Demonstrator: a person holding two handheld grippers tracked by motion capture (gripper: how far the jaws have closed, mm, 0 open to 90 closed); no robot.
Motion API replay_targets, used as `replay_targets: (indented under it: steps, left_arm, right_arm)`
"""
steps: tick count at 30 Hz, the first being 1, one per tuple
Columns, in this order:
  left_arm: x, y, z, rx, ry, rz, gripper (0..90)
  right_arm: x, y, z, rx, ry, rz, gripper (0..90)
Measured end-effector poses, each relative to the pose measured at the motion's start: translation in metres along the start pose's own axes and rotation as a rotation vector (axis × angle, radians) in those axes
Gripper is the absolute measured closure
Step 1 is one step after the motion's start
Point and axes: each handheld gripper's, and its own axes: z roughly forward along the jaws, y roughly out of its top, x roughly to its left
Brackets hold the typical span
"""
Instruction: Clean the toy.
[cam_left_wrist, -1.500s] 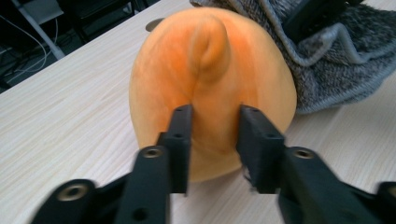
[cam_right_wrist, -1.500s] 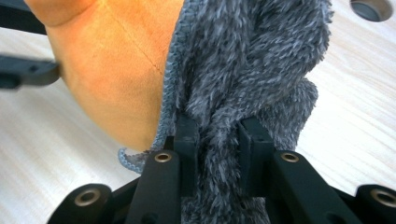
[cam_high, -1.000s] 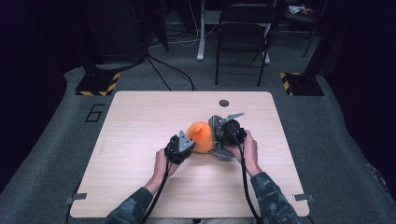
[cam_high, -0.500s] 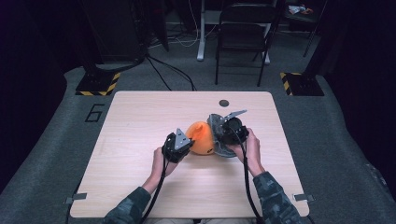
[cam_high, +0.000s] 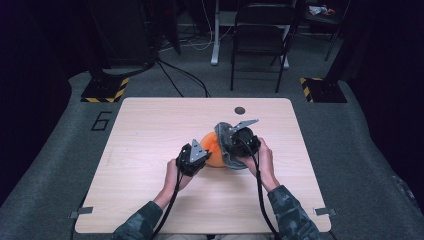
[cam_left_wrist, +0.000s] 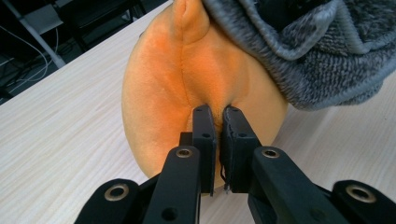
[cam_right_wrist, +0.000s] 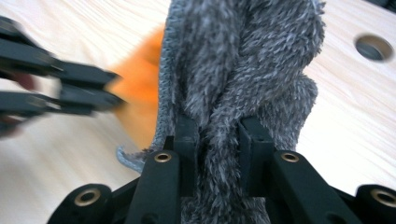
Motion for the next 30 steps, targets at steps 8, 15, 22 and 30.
replay_targets:
  steps: [8,15,22,30]
  left_arm:
    - [0.003,-0.003,0.002,-0.003,0.005,-0.011,84.5]
    - [0.002,-0.003,0.002,-0.001,0.003,-0.006,84.5]
    - [0.003,-0.003,0.002,-0.013,-0.003,-0.004,84.3]
    - [0.000,-0.003,0.002,-0.019,-0.011,0.010,84.3]
  right_arm:
    - [-0.027,-0.019,0.025,0.108,-0.016,0.085,72.3]
    - [-0.040,-0.032,0.043,0.186,-0.043,0.128,72.2]
    - [-0.047,-0.040,0.051,0.241,-0.054,0.139,72.3]
    - [-0.026,-0.007,-0.001,0.058,-0.004,0.073,72.3]
